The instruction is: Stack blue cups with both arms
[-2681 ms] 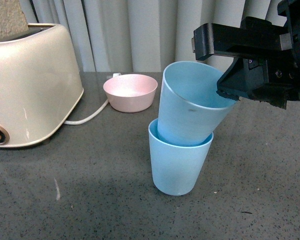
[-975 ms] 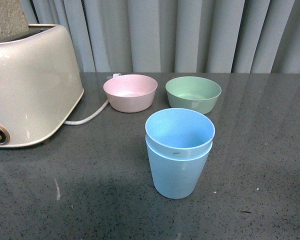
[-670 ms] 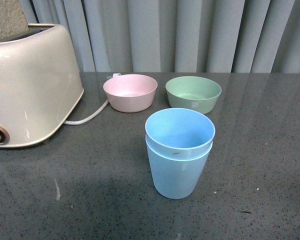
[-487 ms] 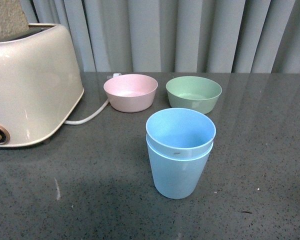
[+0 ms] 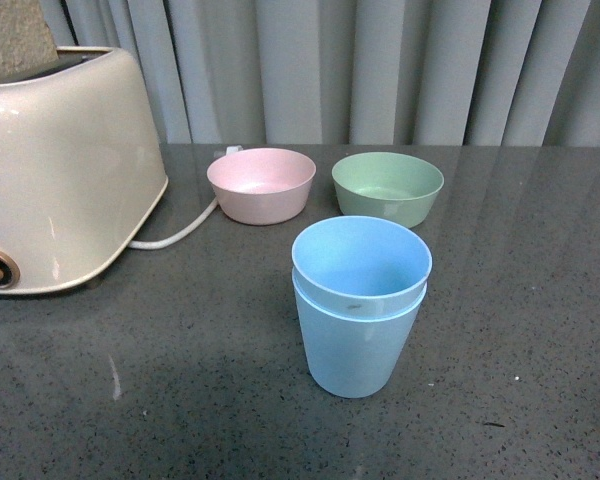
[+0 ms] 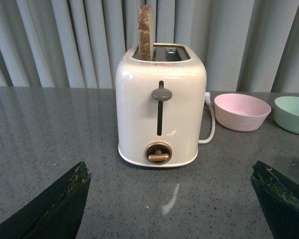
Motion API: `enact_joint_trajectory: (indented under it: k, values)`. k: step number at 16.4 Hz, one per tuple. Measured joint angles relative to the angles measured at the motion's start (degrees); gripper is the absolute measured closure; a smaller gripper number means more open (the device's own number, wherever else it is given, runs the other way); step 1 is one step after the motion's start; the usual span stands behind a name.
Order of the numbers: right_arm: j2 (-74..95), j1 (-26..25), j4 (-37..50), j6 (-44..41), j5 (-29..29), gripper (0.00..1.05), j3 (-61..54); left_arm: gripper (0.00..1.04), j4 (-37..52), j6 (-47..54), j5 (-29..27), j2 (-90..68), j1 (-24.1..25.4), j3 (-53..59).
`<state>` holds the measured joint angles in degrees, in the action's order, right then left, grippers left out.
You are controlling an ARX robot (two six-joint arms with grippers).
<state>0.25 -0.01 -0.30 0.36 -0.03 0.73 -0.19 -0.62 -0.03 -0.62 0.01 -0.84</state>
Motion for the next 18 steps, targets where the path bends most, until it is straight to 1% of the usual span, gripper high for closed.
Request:
enact_joint_trajectory:
  k: [2,5,8,10,13,14,18]
  values:
    - [0.0,0.0,0.0,0.0,0.0,1.02,0.0,0.07,0.0,0.0,0.0,0.0,0.0,0.0]
    - [0.0,0.0,0.0,0.0,0.0,0.81,0.0,0.07,0.0,0.0,0.0,0.0,0.0,0.0]
    - [0.0,0.0,0.0,0.0,0.0,0.55,0.0,0.07,0.0,0.0,0.0,0.0,0.0,0.0]
    - [0.0,0.0,0.0,0.0,0.0,0.31,0.0,0.07,0.0,0.0,0.0,0.0,0.0,0.0]
    - [0.0,0.0,0.0,0.0,0.0,0.04,0.0,0.07,0.0,0.0,0.0,0.0,0.0,0.0]
    - [0.0,0.0,0.0,0.0,0.0,0.08,0.0,0.07,0.0,0.0,0.0,0.0,0.0,0.0]
    - [0.0,0.0,0.0,0.0,0.0,0.07,0.0,0.07,0.0,0.0,0.0,0.0,0.0,0.0]
